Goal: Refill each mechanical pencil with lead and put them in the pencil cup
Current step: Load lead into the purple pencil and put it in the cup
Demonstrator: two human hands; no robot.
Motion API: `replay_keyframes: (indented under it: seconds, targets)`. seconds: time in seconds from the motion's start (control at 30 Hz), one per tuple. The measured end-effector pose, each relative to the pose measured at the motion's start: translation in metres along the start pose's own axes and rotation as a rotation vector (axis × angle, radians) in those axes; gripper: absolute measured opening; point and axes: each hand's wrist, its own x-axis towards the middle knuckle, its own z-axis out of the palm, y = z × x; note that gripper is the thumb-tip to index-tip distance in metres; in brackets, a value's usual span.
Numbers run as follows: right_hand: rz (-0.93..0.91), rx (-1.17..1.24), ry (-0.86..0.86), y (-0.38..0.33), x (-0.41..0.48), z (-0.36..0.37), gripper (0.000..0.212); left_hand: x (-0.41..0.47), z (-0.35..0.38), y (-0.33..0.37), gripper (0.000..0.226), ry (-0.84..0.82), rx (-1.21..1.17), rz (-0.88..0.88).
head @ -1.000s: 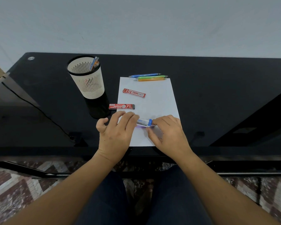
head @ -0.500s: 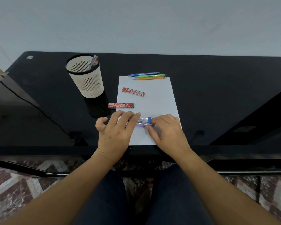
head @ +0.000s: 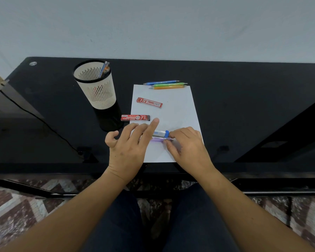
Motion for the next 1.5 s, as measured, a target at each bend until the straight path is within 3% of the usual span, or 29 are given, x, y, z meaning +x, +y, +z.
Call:
replay_keyframes:
  seconds: [0.1,0.27,0.53,1.0,1.27,1.5]
  targets:
    - [-0.001,-0.005,-0.001,0.0013,0.0001,0.0009,0.031,-0.0006,0.0018,-0.0017,0.033,-0.010,-0.018,-0.002]
    - [-0.004,0.010,0.009,0.0020,-0.0006,0.0010,0.028,0.0010,0.0001,0.0001,0.040,-0.011,-0.010,-0.040]
    - [0.019,0.048,0.048,-0.0018,-0.0014,-0.0024,0.025,-0.0001,0.0015,-0.0033,0.024,-0.084,-0.050,-0.083]
    - [0.024,0.063,0.078,0.0050,-0.0018,0.0020,0.022,0.0026,0.0029,-0.0078,0.020,-0.215,-0.247,-0.073]
    - [0.070,0.051,0.081,0.0042,-0.0009,0.0016,0.023,0.0030,0.0032,-0.0090,0.018,-0.196,-0.267,-0.061]
    - [-0.005,0.037,0.029,0.0000,-0.0019,-0.0039,0.012,0.0021,-0.0011,-0.0050,0.038,-0.103,-0.113,-0.068]
